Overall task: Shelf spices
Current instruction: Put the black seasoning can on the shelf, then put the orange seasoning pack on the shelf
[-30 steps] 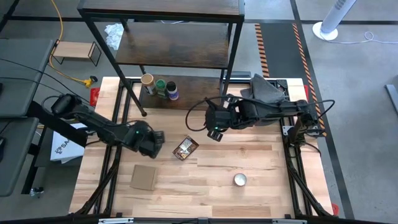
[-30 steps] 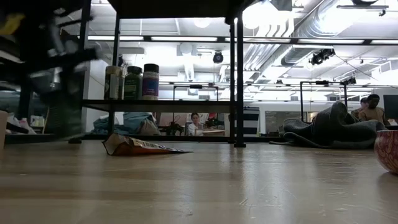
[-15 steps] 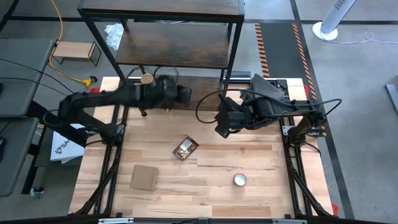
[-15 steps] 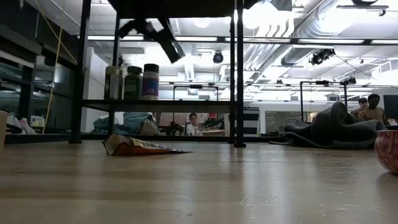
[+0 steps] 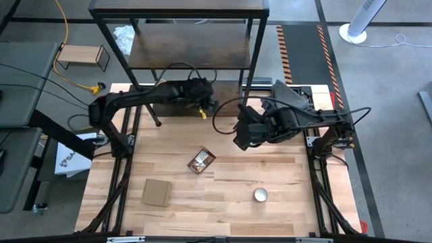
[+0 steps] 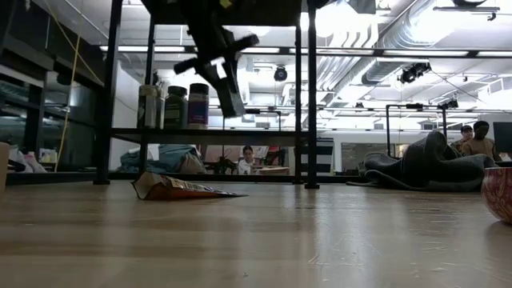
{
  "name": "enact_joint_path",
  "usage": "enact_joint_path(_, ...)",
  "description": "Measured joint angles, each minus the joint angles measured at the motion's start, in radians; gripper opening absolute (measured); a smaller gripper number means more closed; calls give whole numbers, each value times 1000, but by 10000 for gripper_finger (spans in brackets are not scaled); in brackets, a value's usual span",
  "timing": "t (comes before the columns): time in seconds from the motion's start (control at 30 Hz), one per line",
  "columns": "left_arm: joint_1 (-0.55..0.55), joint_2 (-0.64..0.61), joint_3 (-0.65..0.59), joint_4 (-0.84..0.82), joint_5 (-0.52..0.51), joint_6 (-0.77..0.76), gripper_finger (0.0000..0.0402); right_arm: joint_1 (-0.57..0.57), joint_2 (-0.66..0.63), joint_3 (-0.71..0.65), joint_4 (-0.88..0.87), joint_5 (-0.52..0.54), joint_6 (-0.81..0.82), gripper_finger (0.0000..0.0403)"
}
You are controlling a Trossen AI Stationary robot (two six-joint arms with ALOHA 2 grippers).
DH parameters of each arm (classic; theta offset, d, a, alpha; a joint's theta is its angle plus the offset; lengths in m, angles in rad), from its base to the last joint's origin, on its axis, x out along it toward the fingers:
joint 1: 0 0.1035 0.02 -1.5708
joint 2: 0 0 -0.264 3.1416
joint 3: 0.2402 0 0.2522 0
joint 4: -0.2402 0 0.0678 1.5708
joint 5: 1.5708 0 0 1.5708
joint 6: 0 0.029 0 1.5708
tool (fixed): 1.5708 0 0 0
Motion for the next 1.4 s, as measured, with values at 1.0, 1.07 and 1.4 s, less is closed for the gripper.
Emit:
enact_joint_path(1.0, -60, -125, 23, 113, -119, 217, 155, 1, 0, 0, 1, 20, -8, 0)
enact_joint_path(1.07, -106, -166, 21, -5, -237, 200, 128, 0, 0, 0, 1, 34, -8, 0)
enact_joint_path(1.4, -444, -363, -137, -307, -409, -125, 14, -2, 0, 0, 39, 14, -40, 0)
